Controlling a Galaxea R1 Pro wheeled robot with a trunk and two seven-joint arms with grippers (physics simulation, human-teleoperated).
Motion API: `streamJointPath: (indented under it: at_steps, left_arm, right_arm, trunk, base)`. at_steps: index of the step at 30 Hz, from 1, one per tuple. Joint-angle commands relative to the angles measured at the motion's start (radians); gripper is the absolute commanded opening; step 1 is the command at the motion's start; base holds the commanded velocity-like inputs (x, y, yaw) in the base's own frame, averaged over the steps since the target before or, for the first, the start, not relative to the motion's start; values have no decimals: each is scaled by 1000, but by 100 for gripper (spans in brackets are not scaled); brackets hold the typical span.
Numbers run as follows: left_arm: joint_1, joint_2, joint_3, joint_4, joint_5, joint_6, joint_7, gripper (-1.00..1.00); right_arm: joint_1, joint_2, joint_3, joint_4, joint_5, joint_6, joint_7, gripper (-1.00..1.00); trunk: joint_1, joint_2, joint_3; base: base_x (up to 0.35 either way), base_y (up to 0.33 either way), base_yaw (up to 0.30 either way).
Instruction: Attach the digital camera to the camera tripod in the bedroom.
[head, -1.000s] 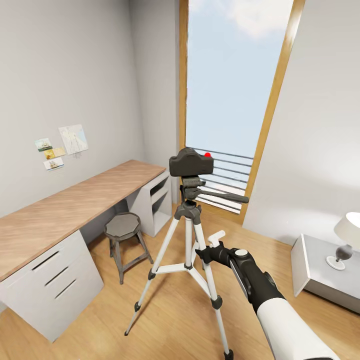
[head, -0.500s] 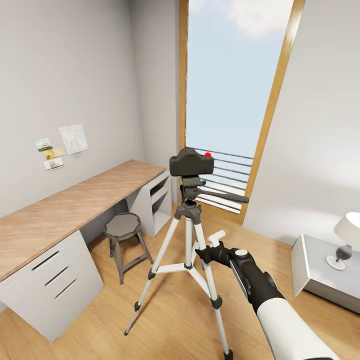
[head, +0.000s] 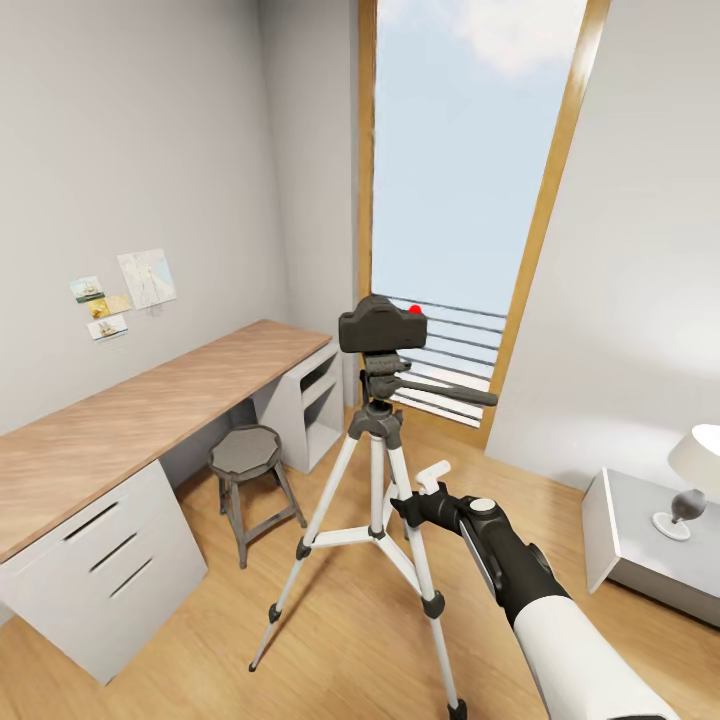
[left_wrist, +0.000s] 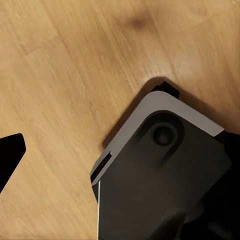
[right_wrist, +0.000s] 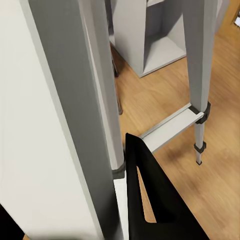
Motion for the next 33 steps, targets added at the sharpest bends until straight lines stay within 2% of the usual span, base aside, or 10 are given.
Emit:
streamJointPath:
  at_steps: [1, 24, 33]
  left_arm:
    - [-1, 0, -8, 0, 7, 3, 3, 100]
    - [-1, 0, -8, 0, 9, 1, 3, 100]
    - [-1, -3, -9, 1, 10, 2, 4, 100]
  right_arm:
    - [0, 1, -2, 27, 9, 10, 13, 100]
    - [0, -1, -3, 27, 12, 12, 13, 100]
    - [0, -1, -4, 27, 13, 12, 13, 100]
  trunk:
    - [1, -2, -2]
    - [1, -2, -2]
    - [1, -2, -2]
  base:
    - [0, 0, 0]
    - [-2, 0, 0]
    - [-214, 0, 0]
